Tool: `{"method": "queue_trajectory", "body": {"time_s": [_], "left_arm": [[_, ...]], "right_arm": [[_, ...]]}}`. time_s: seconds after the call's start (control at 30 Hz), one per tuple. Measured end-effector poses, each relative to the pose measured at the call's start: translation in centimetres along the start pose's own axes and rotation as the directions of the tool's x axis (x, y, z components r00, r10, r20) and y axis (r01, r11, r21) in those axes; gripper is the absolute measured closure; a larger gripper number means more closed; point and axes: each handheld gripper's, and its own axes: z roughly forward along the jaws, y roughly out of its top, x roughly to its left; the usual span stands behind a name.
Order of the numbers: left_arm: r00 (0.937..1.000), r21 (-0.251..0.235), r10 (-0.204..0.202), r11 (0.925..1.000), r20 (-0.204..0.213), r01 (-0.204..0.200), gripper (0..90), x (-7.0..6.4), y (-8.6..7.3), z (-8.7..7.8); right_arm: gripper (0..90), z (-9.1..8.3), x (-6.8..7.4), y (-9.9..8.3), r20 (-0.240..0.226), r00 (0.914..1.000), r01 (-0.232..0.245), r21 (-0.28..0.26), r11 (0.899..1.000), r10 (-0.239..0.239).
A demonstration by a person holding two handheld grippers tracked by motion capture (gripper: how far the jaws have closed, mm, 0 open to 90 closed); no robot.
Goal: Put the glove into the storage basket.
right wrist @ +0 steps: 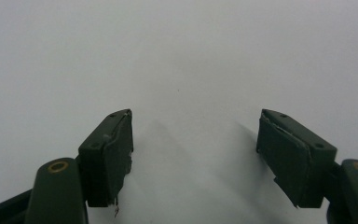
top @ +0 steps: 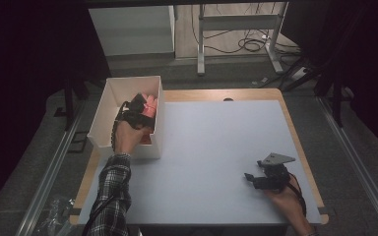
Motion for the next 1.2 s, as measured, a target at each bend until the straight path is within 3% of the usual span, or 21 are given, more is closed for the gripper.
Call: {"method": "queue_trajectory", "body": {"time_s": [0.3, 0.5, 0.6, 0.77, 0.87, 1.0, 1.2], "left_arm": [[0.9992, -0.067, 0.011, 0.9977, 0.039, -0.008, 6.6, 0.3, -0.4, -1.8], [0.9983, -0.126, 0.024, 0.9919, 0.053, -0.017, 6.0, 0.5, -0.9, -3.1], [0.9977, -0.174, 0.029, 0.9845, 0.061, -0.018, 5.4, 0.5, -1.3, -3.8], [0.9964, -0.259, 0.051, 0.9654, 0.068, -0.032, 5.4, 0.2, -1.7, -5.9], [0.9945, -0.280, 0.084, 0.9578, 0.063, -0.063, 4.6, -0.1, -2.0, -6.9], [0.9922, -0.310, 0.101, 0.9479, 0.074, -0.073, 4.7, -0.4, -2.3, -7.8], [0.9910, -0.331, 0.120, 0.9388, 0.059, -0.094, 4.8, -0.5, -2.6, -8.4]], "right_arm": [[27.4, 0.0, 0.0, 0.0, 0.000, 1.0000, 0.000, 0.000, 1.000, 0.000], [27.3, 0.0, 0.0, 0.0, 0.001, 1.0000, 0.001, 0.000, 1.000, -0.001], [26.9, 0.0, 0.0, 0.0, 0.006, 1.0000, 0.002, 0.002, 1.000, -0.002], [26.4, 0.0, 0.0, 0.0, 0.008, 1.0000, 0.002, 0.002, 1.000, -0.002], [26.3, 0.0, 0.0, 0.0, 0.009, 1.0000, 0.002, 0.002, 1.000, -0.002], [26.0, 0.0, 0.0, 0.0, 0.010, 0.9999, 0.002, 0.002, 1.000, -0.002], [25.8, 0.0, 0.0, 0.0, 0.011, 0.9999, 0.001, 0.002, 1.000, -0.001]]}}
